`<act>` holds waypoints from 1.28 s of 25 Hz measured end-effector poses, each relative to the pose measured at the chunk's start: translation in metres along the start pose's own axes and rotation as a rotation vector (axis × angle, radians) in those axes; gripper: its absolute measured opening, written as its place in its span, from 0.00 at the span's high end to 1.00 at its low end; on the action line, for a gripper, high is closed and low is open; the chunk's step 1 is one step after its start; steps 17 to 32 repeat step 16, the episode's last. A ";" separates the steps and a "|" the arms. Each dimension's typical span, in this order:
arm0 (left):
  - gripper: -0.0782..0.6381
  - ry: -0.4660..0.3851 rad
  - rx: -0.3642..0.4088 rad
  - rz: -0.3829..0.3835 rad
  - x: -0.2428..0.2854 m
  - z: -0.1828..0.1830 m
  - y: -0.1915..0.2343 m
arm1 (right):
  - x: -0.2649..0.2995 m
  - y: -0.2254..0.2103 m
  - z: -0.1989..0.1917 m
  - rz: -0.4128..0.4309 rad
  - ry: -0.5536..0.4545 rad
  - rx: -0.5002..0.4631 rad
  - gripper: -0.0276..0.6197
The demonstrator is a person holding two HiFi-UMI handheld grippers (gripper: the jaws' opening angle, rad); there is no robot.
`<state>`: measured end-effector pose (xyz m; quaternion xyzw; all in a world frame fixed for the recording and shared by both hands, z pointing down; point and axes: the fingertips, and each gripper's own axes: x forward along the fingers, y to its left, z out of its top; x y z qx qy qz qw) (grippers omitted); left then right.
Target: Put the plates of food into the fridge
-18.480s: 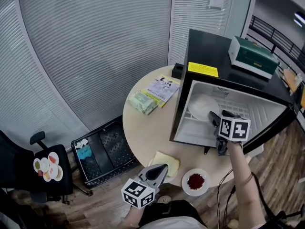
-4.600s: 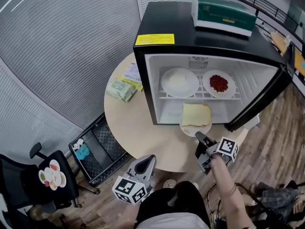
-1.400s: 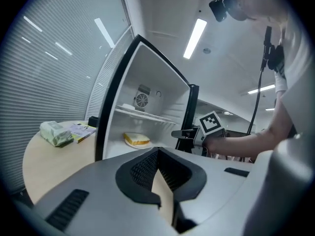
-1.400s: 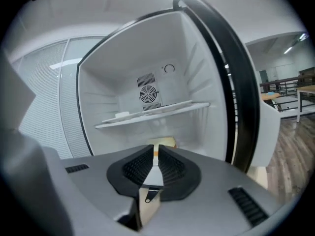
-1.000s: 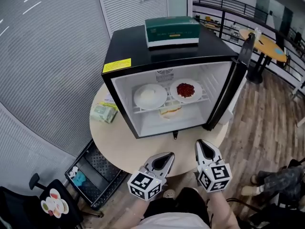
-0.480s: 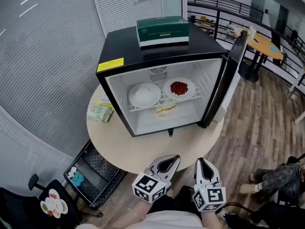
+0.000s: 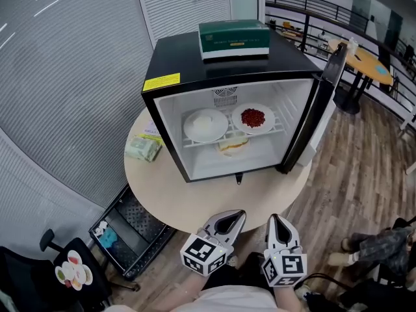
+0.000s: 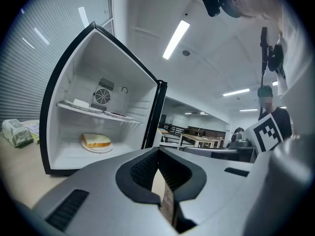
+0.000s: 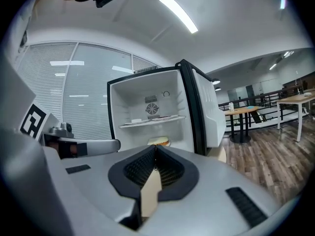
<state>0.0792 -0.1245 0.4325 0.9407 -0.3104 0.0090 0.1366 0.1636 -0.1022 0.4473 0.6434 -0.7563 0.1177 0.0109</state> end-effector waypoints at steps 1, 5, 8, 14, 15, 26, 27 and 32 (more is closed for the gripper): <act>0.88 0.000 0.000 0.000 0.000 0.000 0.000 | 0.000 0.000 -0.001 -0.002 0.003 0.003 0.94; 0.88 0.004 -0.001 -0.003 0.000 -0.002 -0.001 | -0.003 -0.001 -0.005 -0.009 0.015 0.004 0.94; 0.88 0.010 -0.004 -0.010 0.001 -0.004 -0.004 | -0.004 -0.003 -0.006 -0.017 0.019 0.003 0.94; 0.88 0.016 -0.005 -0.018 0.001 -0.006 -0.007 | -0.008 -0.006 -0.008 -0.027 0.022 0.010 0.94; 0.88 0.016 -0.004 -0.018 0.001 -0.007 -0.008 | -0.008 -0.006 -0.008 -0.028 0.023 0.010 0.94; 0.88 0.016 -0.004 -0.018 0.001 -0.007 -0.008 | -0.009 -0.006 -0.009 -0.029 0.024 0.011 0.94; 0.88 0.016 -0.004 -0.018 0.001 -0.007 -0.008 | -0.009 -0.006 -0.009 -0.029 0.024 0.011 0.94; 0.88 0.016 -0.004 -0.018 0.001 -0.007 -0.008 | -0.009 -0.006 -0.009 -0.029 0.024 0.011 0.94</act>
